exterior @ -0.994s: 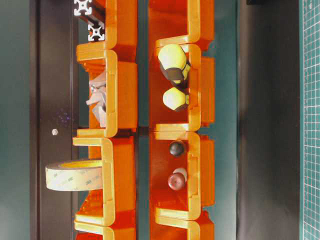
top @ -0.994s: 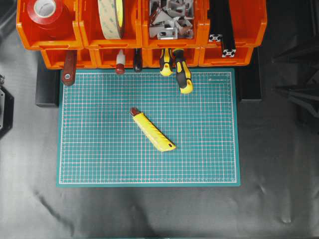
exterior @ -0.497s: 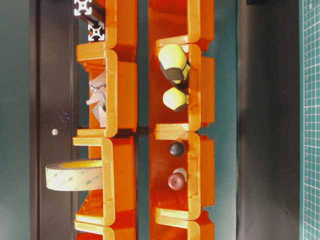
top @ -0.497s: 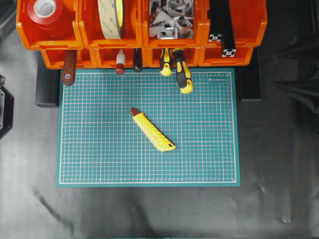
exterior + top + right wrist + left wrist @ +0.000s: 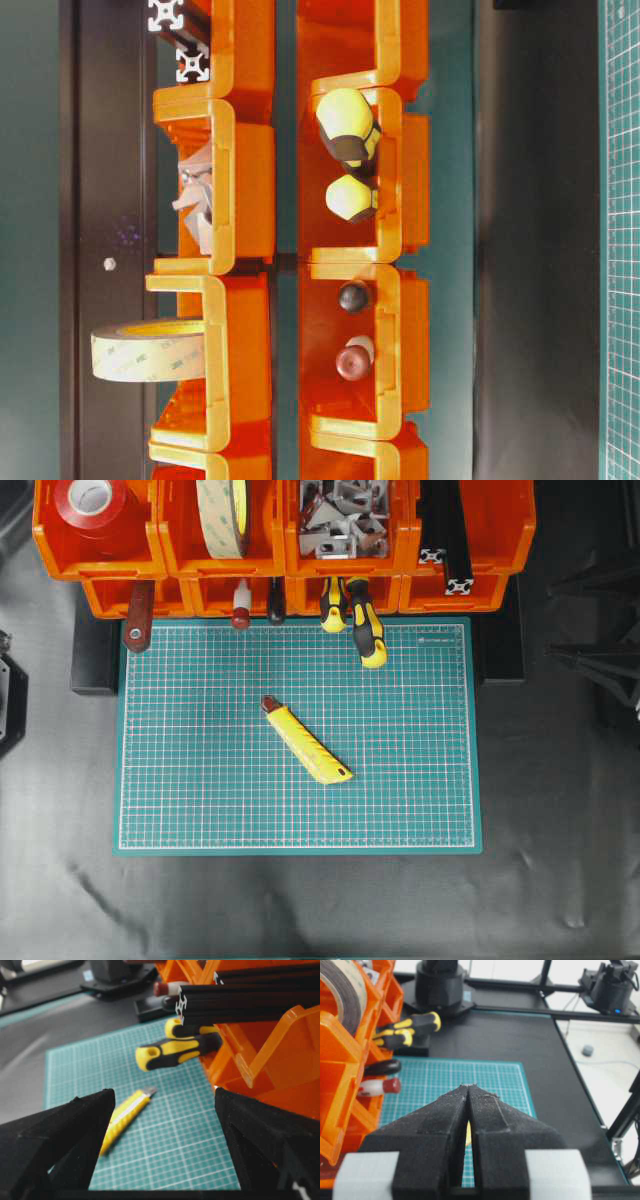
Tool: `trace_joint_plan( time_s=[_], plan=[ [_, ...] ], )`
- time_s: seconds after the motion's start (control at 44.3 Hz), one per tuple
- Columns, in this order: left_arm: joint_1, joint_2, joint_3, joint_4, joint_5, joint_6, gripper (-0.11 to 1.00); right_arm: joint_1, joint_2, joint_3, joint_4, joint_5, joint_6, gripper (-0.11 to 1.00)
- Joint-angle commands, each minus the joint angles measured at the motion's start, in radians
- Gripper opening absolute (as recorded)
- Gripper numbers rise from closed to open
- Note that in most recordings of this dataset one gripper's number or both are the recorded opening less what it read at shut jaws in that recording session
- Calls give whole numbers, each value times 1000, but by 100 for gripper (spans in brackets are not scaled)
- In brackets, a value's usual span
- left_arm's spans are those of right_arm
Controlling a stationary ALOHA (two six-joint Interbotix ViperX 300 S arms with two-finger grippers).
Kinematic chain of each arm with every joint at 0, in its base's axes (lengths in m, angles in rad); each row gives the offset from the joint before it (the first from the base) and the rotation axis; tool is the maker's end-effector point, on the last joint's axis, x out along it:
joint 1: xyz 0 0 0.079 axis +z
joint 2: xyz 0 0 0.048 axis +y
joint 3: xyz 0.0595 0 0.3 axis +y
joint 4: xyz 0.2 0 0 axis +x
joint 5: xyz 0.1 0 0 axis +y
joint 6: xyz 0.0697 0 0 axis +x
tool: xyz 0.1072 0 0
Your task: Pick cutter from container rack with right arm.
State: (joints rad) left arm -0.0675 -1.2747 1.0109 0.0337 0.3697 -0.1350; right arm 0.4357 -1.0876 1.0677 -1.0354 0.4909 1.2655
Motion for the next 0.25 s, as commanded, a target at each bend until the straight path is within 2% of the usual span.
trace_joint_plan(
  time_s=[0.0,0.226],
  plan=[
    [2,8,-11,2,-3,-2,1,-2,12,-5,-15,9,-23,78],
    [2,2,-12,2,-3,-2,1,-2,9,-5,-17,18,-35,78]
  ],
)
